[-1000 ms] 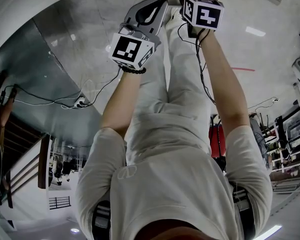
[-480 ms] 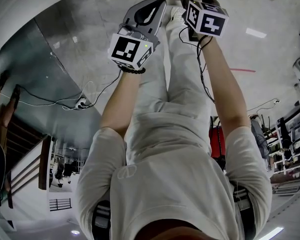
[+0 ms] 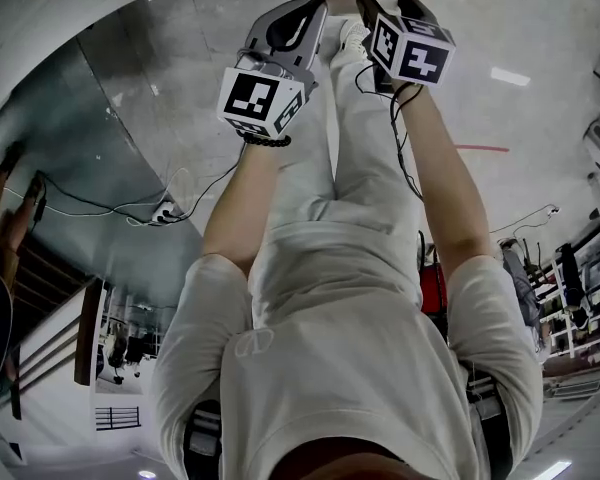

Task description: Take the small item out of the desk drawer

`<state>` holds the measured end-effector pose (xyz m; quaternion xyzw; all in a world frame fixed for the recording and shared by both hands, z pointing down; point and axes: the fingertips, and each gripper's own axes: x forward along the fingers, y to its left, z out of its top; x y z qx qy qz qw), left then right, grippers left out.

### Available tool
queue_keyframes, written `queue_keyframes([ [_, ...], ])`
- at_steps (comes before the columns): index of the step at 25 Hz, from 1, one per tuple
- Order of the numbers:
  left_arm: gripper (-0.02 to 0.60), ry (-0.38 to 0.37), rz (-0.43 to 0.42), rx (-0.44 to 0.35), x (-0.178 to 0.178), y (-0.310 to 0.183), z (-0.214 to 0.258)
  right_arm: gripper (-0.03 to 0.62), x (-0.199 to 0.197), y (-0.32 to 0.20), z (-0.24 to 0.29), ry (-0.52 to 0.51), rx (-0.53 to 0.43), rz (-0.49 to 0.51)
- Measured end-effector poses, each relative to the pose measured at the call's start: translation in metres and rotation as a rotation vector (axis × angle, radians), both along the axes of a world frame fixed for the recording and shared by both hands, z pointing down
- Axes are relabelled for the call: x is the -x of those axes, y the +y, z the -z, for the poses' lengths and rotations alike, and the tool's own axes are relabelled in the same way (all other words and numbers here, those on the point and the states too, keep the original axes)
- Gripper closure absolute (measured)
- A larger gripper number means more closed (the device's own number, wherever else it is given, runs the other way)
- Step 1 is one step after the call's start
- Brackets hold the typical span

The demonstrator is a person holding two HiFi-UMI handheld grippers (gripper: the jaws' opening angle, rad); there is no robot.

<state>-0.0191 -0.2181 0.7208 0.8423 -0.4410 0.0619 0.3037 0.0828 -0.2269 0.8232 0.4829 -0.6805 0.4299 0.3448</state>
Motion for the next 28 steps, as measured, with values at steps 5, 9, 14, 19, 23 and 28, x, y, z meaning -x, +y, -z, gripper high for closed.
queue_keyframes([
  [5,0.583,-0.010,-0.006,-0.019,-0.001,-0.001,0.030,0.336,-0.005,0.009,0.030,-0.018,-0.007,-0.025],
  [9,0.583,-0.019,-0.010,-0.046,0.005,-0.002,0.057,0.336,-0.001,0.012,0.059,-0.035,-0.025,-0.029],
  [14,0.583,-0.034,-0.011,-0.062,0.012,0.002,0.090,0.336,-0.002,0.021,0.102,-0.067,-0.050,-0.052],
  [19,0.583,-0.051,-0.011,-0.088,0.020,0.004,0.127,0.336,-0.007,0.019,0.160,-0.094,-0.120,-0.064],
  [23,0.583,-0.070,-0.012,-0.109,0.026,0.011,0.163,0.336,-0.014,0.021,0.213,-0.100,-0.181,-0.068],
  [28,0.583,-0.088,-0.027,-0.166,0.029,-0.002,0.203,0.335,-0.023,-0.001,0.271,-0.118,-0.270,-0.088],
])
